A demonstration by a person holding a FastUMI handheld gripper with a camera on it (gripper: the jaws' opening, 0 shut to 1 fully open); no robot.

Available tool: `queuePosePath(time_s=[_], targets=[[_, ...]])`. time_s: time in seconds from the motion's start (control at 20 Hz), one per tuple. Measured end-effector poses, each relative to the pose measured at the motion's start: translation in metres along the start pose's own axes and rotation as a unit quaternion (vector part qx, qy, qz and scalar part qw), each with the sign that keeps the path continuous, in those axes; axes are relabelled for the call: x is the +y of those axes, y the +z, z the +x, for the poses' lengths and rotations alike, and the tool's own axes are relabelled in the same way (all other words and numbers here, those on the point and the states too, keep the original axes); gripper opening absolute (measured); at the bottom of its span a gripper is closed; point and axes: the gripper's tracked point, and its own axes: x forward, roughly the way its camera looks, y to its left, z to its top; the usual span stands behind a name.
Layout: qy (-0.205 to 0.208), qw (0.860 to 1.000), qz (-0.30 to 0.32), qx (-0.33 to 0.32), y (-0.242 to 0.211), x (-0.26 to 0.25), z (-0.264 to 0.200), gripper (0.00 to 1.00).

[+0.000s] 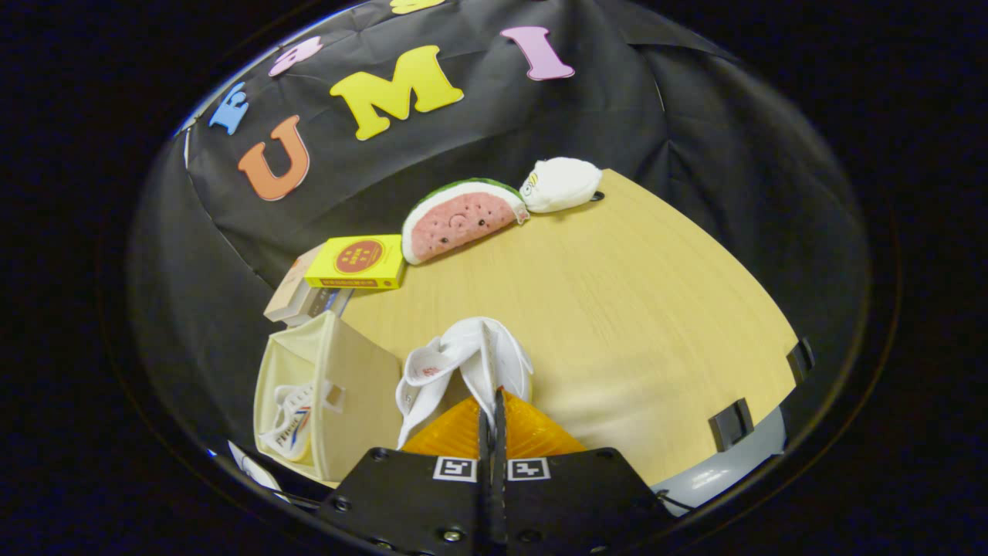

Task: Open the storage box then place both shoes into the box .Put the left shoe in first, then the right shoe, with the right side of both shoes facing outward in a uniform manner.

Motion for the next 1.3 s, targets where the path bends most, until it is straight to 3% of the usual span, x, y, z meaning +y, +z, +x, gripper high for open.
queuePosePath(time_s=[0.35,0.7,1.0,1.3], targets=[[0.025,0.998,0.001,-0.049,0.012,0.115,-0.049,0.0],[0.045,0.998,0.006,-0.039,-0.012,0.205,-0.029,0.0],[0.036,0.999,-0.003,-0.031,-0.038,0.235,-0.002,0.0],[0.022,0.999,0.001,-0.039,-0.056,0.231,0.012,0.0]])
